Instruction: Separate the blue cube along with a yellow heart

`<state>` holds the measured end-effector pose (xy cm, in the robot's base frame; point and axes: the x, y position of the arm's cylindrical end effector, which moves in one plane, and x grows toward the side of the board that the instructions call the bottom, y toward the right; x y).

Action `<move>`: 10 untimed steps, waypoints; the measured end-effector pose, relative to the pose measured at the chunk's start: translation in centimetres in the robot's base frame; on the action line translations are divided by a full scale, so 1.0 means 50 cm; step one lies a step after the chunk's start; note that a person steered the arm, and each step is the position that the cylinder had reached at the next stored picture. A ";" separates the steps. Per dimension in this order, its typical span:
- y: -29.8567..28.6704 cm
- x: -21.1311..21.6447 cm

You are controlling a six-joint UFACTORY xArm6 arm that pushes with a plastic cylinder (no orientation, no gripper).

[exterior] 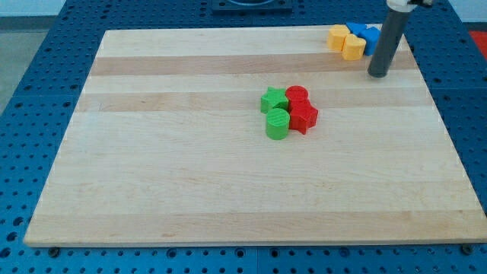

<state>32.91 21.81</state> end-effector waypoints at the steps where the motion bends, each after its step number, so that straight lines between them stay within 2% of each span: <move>1: 0.000 0.000; 2: 0.097 0.000; 3: 0.247 -0.010; 4: 0.254 -0.026; 5: 0.244 -0.110; 7: 0.188 -0.160; 10: -0.146 -0.135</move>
